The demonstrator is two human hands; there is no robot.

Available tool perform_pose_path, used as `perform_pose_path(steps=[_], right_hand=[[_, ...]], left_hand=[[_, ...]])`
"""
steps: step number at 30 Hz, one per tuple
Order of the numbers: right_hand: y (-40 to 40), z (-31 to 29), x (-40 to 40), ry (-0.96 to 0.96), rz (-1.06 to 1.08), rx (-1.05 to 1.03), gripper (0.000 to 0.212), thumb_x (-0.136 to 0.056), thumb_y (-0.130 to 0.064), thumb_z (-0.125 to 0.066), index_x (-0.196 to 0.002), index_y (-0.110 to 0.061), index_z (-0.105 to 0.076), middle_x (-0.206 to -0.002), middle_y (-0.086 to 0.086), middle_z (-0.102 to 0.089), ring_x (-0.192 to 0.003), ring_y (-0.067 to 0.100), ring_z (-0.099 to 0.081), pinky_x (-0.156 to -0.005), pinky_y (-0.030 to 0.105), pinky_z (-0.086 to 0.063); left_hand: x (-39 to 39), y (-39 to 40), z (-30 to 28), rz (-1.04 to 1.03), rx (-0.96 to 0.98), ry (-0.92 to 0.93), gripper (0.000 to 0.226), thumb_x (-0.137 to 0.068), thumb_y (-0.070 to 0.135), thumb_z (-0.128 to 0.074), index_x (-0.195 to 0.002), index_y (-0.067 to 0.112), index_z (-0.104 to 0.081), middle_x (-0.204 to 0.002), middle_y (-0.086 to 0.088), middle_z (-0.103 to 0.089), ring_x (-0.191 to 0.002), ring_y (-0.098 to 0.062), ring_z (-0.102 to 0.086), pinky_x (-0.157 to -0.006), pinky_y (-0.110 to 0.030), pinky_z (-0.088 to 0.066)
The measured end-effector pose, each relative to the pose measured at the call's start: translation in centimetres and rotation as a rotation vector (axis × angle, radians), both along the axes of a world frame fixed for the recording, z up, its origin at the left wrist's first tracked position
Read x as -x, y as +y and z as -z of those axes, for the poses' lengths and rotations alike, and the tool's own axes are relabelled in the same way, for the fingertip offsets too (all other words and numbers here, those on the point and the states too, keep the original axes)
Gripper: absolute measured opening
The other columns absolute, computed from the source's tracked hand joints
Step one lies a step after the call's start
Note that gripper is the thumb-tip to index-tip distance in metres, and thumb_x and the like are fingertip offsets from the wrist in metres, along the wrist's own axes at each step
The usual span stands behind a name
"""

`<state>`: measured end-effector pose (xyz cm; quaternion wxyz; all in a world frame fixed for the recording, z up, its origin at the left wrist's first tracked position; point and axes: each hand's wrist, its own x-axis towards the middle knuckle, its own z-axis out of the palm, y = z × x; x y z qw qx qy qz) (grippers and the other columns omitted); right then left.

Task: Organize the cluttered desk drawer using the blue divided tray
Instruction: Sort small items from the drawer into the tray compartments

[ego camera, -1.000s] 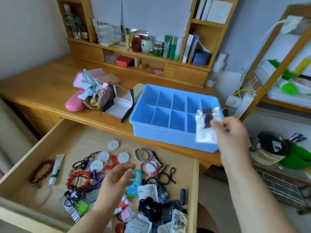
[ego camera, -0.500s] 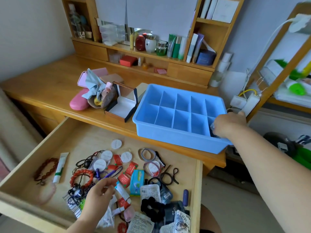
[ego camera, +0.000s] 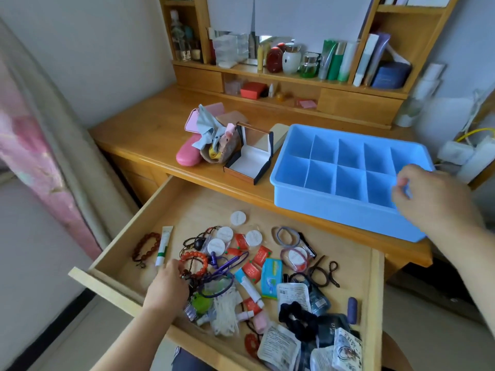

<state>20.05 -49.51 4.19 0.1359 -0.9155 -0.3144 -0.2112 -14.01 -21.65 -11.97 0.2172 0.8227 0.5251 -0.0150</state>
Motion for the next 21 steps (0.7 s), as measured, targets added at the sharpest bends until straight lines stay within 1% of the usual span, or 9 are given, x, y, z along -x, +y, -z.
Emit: perform_pose_path(steps=[2, 4, 6, 8, 9, 11, 14, 17, 21], right_hand=[[0.2, 1.9, 4.4, -0.012, -0.168, -0.135, 0.012, -0.077, -0.019, -0.067, -0.074, -0.015, -0.056, -0.052, -0.001, -0.043, -0.054, 0.03, -0.051, -0.049, 0.027, -0.034], [0.7, 4.7, 8.4, 0.11, -0.317, -0.106, 0.015, -0.079, -0.025, -0.066, -0.07, -0.018, -0.057, -0.051, -0.01, -0.039, -0.046, 0.017, -0.043, -0.045, 0.018, -0.026], [1.2, 8.1, 11.5, 0.292, -0.379, 0.026, 0.017, -0.081, -0.026, -0.066, -0.068, -0.025, -0.057, -0.051, -0.013, -0.043, -0.046, -0.001, -0.039, -0.044, 0.012, -0.021], [1.3, 11.5, 13.9, 0.497, -0.39, 0.132, 0.016, -0.085, -0.028, -0.063, -0.072, -0.032, -0.055, -0.06, -0.015, -0.051, -0.056, -0.002, -0.046, -0.05, 0.013, -0.032], [1.3, 12.9, 14.8, 0.581, -0.391, 0.15, 0.014, -0.086, -0.03, -0.061, -0.075, -0.034, -0.054, -0.065, -0.015, -0.053, -0.064, -0.001, -0.049, -0.055, 0.015, -0.038], [1.4, 14.7, 16.1, 0.675, -0.373, 0.163, 0.005, -0.087, -0.034, -0.057, -0.082, -0.034, -0.057, -0.072, -0.016, -0.056, -0.073, 0.0, -0.049, -0.061, 0.013, -0.036], [1.8, 15.4, 16.9, 0.738, -0.352, 0.162, 0.005, -0.086, -0.035, -0.059, -0.091, -0.034, -0.06, -0.072, -0.017, -0.057, -0.071, -0.004, -0.049, -0.061, 0.01, -0.034], [2.4, 14.9, 16.9, 0.773, -0.374, 0.122, 0.01, -0.087, -0.031, -0.059, -0.097, -0.032, -0.062, -0.072, -0.014, -0.06, -0.069, 0.001, -0.054, -0.063, 0.015, -0.042], [4.4, 13.0, 17.2, 0.826, -0.428, 0.0, 0.008, -0.088, -0.029, -0.059, -0.095, -0.029, -0.064, -0.078, -0.013, -0.063, -0.074, 0.003, -0.059, -0.068, 0.023, -0.049]], left_hand=[[-0.1, 1.1, -0.2, 0.087, 0.082, 0.284, 0.029, -0.087, 0.017, -0.05, -0.116, 0.013, -0.048, -0.118, -0.009, -0.051, -0.088, -0.021, -0.059, -0.068, -0.029, -0.051], [-0.4, 1.7, 0.0, 0.181, 0.167, 0.467, 0.054, -0.08, 0.038, -0.06, -0.125, 0.013, -0.045, -0.131, -0.013, -0.044, -0.102, -0.021, -0.055, -0.078, -0.028, -0.049], [-0.6, 1.8, 0.5, 0.22, 0.207, 0.576, 0.089, -0.062, 0.054, -0.072, -0.133, 0.014, -0.036, -0.139, -0.016, -0.035, -0.119, -0.025, -0.046, -0.09, -0.031, -0.046], [-0.8, 1.3, 0.8, 0.224, 0.18, 0.589, 0.104, -0.051, 0.058, -0.08, -0.133, 0.013, -0.035, -0.13, -0.011, -0.043, -0.116, -0.023, -0.047, -0.089, -0.03, -0.046], [-0.8, 1.2, 0.9, 0.212, 0.17, 0.56, 0.097, -0.053, 0.054, -0.082, -0.129, 0.012, -0.039, -0.119, -0.006, -0.05, -0.105, -0.019, -0.051, -0.081, -0.027, -0.047], [-0.9, 1.0, 0.6, 0.191, 0.157, 0.495, 0.069, -0.068, 0.041, -0.078, -0.123, 0.012, -0.048, -0.101, 0.0, -0.055, -0.088, -0.014, -0.055, -0.07, -0.022, -0.046], [-0.6, 1.2, -0.5, 0.203, 0.059, 0.451, 0.037, -0.088, 0.018, -0.056, -0.124, 0.013, -0.047, -0.101, 0.0, -0.058, -0.086, -0.015, -0.062, -0.069, -0.024, -0.052], [-0.2, 1.5, -2.9, 0.192, -0.001, 0.296, 0.043, -0.075, 0.021, -0.068, -0.113, 0.02, -0.046, -0.079, 0.005, -0.055, -0.071, -0.015, -0.058, -0.064, -0.03, -0.054], [-0.8, 1.3, -6.2, 0.316, -0.19, 0.052, 0.038, -0.082, 0.023, -0.059, -0.118, 0.027, -0.047, -0.09, 0.004, -0.066, -0.082, -0.02, -0.061, -0.066, -0.029, -0.048]])
